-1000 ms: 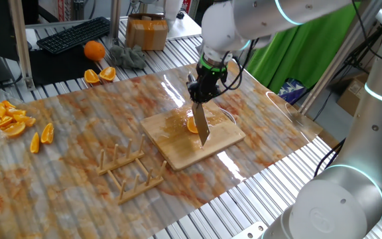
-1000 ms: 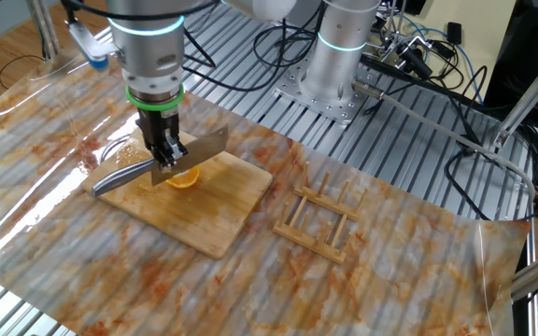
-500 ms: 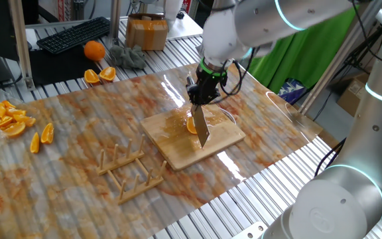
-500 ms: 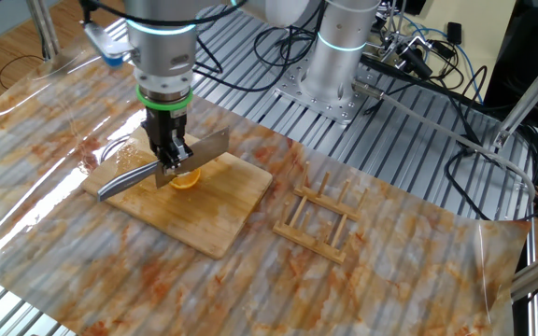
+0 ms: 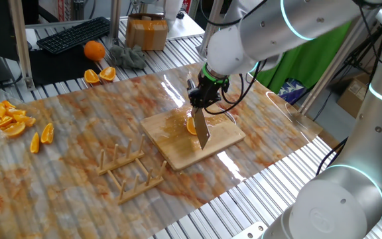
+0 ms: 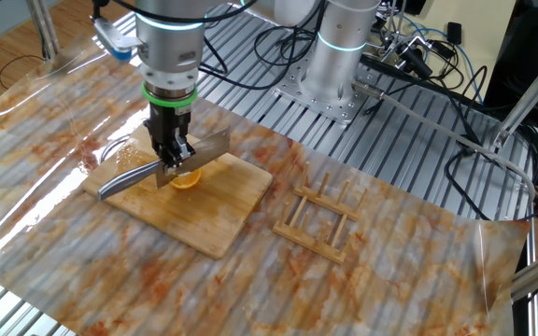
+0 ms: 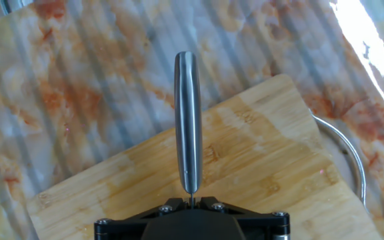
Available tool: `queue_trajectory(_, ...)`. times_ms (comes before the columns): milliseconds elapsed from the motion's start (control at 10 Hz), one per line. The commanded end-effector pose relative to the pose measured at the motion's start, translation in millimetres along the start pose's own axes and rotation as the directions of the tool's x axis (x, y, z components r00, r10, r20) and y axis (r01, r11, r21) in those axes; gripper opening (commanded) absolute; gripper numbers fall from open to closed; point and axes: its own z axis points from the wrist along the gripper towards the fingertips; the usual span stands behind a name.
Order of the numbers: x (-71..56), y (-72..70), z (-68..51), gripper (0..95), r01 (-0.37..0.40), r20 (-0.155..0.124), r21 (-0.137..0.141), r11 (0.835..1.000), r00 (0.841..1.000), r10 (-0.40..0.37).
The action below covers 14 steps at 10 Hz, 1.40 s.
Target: Chop the orange
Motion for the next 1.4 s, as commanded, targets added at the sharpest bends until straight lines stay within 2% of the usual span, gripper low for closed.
queue_trajectory(100,2.8,-0.1,3.9,0.0,0.001,-0.002,0.004,1.0,1.0,-0.001)
queue_trajectory(400,4.2,2.4,15.1,0.0,-0.01,0.017,0.004,1.0,1.0,0.01)
queue_trajectory(500,3.6,2.4,15.2,0.0,-0.008,0.003,0.008,1.0,1.0,0.008)
queue_trajectory(600,5.8,1.7,15.7,0.0,-0.027,-0.011,-0.01,1.0,1.0,0.027)
queue_trajectory(700,9.0,1.4,19.9,0.0,-0.026,0.018,-0.017,1.0,0.999,0.026)
queue_trajectory(800,8.9,1.6,20.7,0.0,-0.021,0.029,-0.011,1.0,0.999,0.021)
queue_trajectory(900,8.7,1.0,18.0,0.0,-0.028,0.03,-0.019,0.999,0.999,0.029)
queue_trajectory(1200,9.5,0.2,16.0,0.0,-0.02,0.056,0.006,1.0,0.998,0.02)
queue_trajectory(1300,7.5,-1.2,5.7,0.0,-0.025,0.057,0.0,1.0,0.998,0.024)
queue_trajectory(1400,7.5,0.3,-4.9,0.0,-0.029,0.04,-0.006,1.0,0.999,0.029)
